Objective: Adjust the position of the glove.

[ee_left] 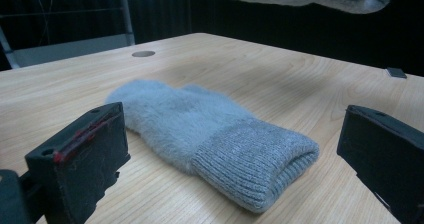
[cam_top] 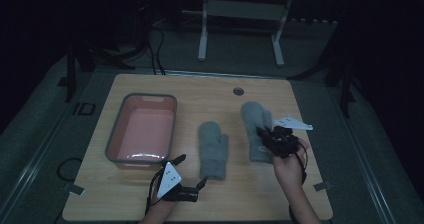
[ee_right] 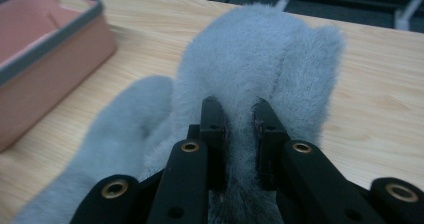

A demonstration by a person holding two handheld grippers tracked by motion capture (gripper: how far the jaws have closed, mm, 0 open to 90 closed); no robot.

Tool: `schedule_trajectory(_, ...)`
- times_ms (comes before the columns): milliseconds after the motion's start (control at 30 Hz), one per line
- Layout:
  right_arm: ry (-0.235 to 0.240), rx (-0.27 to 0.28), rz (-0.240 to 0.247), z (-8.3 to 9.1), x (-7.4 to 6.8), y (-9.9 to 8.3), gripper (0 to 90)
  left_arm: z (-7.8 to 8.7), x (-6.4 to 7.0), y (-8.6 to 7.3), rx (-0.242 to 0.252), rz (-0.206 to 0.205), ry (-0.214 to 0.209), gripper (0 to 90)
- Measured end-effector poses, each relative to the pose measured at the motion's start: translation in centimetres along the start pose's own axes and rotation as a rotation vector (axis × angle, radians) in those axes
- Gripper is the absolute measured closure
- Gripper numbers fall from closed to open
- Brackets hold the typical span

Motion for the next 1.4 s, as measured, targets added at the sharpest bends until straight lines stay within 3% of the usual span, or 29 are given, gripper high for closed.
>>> schedule_trajectory(100,0.025,0.008,0.011,-0.6,-1.8,0.5,79.4,0.0,0.0,0.0,0.004,-0.005,0.002,0.3)
schedule_trajectory(267,0.067,0.006,-0.011,-1.6,-4.5,0.8,79.4,0.2,0.2,0.0,0.012,0.0,-0.007,0.3)
schedule_trajectory(633,0.122,-0.051,-0.024,-4.7,-9.3,-0.6,79.4,0.4,0.5,0.3,0.035,0.006,-0.029,0.3)
schedule_trajectory(833,0.132,-0.103,-0.048,-6.6,-10.8,-2.6,79.4,0.5,0.4,0.3,0.046,-0.01,-0.001,0.3)
schedule_trajectory(1000,0.131,-0.146,-0.06,-8.0,-11.6,-4.1,79.3,0.6,0.4,0.4,0.054,0.003,-0.009,0.3)
schedule_trajectory(1400,0.137,-0.167,-0.069,-9.8,-12.3,-6.3,73.8,0.6,0.4,0.4,0.054,0.014,-0.016,0.2)
Point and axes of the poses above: each handheld gripper's, and its own axes: z roughly backward along the jaws, y roughly out of its top, x roughly to its right, the point moved 7 cm from there along -z, roughly forward along the jaws, and after that the axes turned 2 degrees about -y, right-handed, at the moved point
